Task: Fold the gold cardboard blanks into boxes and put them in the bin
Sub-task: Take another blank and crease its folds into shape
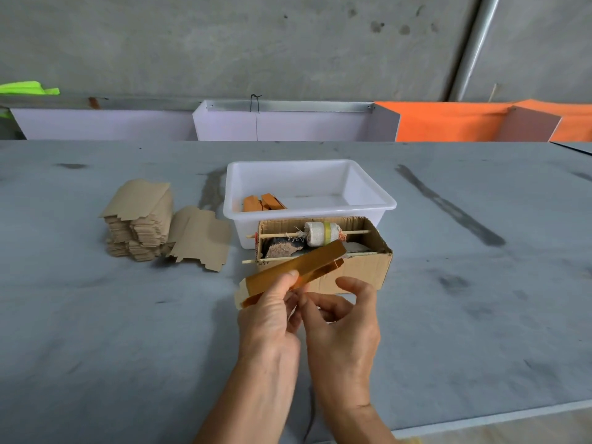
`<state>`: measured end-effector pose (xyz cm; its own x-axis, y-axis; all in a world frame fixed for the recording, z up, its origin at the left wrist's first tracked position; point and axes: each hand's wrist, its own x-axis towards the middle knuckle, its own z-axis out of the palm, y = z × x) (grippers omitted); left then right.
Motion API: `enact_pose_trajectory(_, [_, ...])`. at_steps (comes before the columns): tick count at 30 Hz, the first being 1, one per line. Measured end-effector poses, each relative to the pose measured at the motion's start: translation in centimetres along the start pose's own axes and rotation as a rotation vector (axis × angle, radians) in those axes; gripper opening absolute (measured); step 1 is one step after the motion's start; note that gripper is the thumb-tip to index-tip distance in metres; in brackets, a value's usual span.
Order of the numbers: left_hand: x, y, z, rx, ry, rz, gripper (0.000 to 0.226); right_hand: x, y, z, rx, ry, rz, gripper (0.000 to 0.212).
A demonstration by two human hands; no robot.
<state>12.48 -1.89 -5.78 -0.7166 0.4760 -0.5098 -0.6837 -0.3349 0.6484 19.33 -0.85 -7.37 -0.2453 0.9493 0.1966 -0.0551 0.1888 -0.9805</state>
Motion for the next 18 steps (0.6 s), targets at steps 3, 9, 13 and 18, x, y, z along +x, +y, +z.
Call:
enact_pose_trajectory(3, [-0.1,0.2,-0.3,0.036,-0.045,-0.006,0.01,1.0,0.0,-0.5,0.146,-0.081,0.064,0.04])
enact_pose_trajectory(9, [-0.3,0.7,-0.3,0.096,-0.027,0.038,0.023,2.7,-0.4,-1.1,0.12,-0.178,-0.072,0.034])
enact_pose_trajectory(13, [-0.4,1.0,-0.2,0.115,-0.039,0.026,0.023,2.8,-0.5,-1.1,0.161,-0.162,-0.129,0.031])
enact_pose_trajectory(18, [-0.6,0.4,-0.1,0.121,-0.041,0.01,0.019,2.3,0.2,-1.4,0.29,-0.129,-0.089,0.025])
